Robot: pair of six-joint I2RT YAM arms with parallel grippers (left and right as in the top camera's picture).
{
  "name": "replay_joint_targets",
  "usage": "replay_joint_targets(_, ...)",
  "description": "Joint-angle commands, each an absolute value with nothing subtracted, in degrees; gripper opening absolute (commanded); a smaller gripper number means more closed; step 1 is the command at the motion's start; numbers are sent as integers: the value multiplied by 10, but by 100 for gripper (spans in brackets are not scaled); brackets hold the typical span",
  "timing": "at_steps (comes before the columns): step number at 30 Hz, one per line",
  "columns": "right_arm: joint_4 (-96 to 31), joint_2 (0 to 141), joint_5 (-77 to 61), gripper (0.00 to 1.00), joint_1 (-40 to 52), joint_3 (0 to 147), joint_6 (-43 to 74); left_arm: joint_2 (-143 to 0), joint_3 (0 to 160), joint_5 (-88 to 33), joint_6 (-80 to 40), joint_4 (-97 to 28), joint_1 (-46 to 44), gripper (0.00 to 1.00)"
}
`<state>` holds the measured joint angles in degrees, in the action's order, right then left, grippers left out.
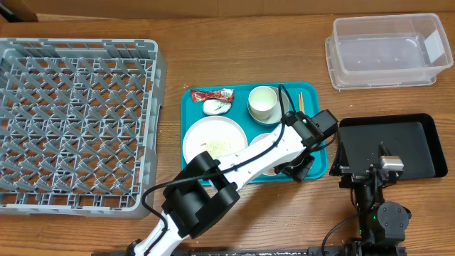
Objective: Sort waste into correct bins and load items into the dishwasher
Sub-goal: 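Grasp the rim of the small white bowl with the left gripper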
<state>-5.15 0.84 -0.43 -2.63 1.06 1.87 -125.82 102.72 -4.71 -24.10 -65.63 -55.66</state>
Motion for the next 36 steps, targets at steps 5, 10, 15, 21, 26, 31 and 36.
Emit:
replay_joint_targets(5, -48, 2, -1, 100, -29, 4, 17, -1263, 1036, -26, -249, -640, -561, 51)
replay_joint_targets(10, -48, 2, -1, 100, -29, 4, 17, -1263, 1029, -23, -256, -634, -564, 47)
replay_joint_targets(15, -48, 2, -1, 100, -29, 4, 17, -1263, 1005, -24, -258, -612, -565, 45)
replay_joint_targets(21, -48, 2, -1, 100, -29, 4, 17, -1263, 986, -23, -258, -607, -565, 27)
replay_joint_targets(26, -48, 2, -1, 100, -29, 4, 17, -1262, 995, -27, -258, -609, -561, 10)
replay_joint_targets(31, -48, 2, -1, 100, -29, 4, 17, -1262, 1037, -32, -258, -640, -558, 4)
replay_joint_targets(36, -48, 2, -1, 100, -29, 4, 17, -1262, 1117, -41, -258, -703, -555, 4)
